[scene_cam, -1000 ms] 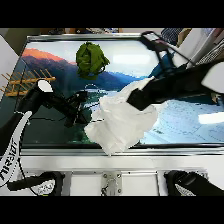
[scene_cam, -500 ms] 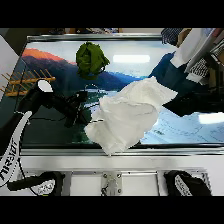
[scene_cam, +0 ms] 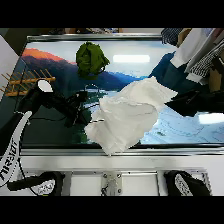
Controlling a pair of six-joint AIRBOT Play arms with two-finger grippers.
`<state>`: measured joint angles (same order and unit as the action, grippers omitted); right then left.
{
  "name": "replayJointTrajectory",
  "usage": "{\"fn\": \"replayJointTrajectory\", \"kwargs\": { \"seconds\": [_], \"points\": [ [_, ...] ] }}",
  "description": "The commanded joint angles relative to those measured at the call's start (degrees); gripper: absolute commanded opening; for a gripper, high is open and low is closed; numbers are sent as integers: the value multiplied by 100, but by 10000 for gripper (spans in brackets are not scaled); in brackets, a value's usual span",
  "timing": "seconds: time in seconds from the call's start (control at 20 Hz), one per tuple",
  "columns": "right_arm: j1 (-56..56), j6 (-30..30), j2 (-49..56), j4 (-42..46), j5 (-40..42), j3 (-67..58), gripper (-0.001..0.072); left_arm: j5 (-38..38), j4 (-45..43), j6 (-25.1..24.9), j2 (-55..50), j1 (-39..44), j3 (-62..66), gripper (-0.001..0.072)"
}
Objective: Fold the clothes and pants, and hang the long-sleeved shirts on hangers.
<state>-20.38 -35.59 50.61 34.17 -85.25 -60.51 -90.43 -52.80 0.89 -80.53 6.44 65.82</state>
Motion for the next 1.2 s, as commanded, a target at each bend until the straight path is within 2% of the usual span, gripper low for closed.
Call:
{"fn": "replayJointTrajectory", "kwargs": {
  "seconds": [0.0, 0.1, 0.35, 0.5, 0.85, 0.9, 1.0, 1.15],
  "points": [
    [-24, 2092, 44, -1220, -72, 450, 534, -4, -2, 0, -2, 0, 4, 11],
    [-22, 2446, 142, -1495, -68, 782, 534, 0, -2, 0, -2, 0, 4, 11],
    [17, 2538, 695, -1495, -68, 1176, 534, -4, -2, 2, -2, 0, 4, 11],
    [269, 2879, 1047, -1493, -70, 1176, 533, -4, -2, 2, -2, 0, 4, 11],
    [1182, 2903, 1552, -1502, 160, 1174, 532, -4, -2, 2, -2, 0, 4, 11],
    [1246, 2903, 1550, -1499, 201, 1174, 506, -4, -2, 2, -2, 0, 4, 11],
    [1325, 2903, 1547, -1502, 227, 1174, 344, -2, 0, 2, -2, 0, 4, 11],
    [1370, 3034, 1550, -1517, 258, 1174, 353, -2, -2, 2, -2, 0, 4, 11]
  ]
}}
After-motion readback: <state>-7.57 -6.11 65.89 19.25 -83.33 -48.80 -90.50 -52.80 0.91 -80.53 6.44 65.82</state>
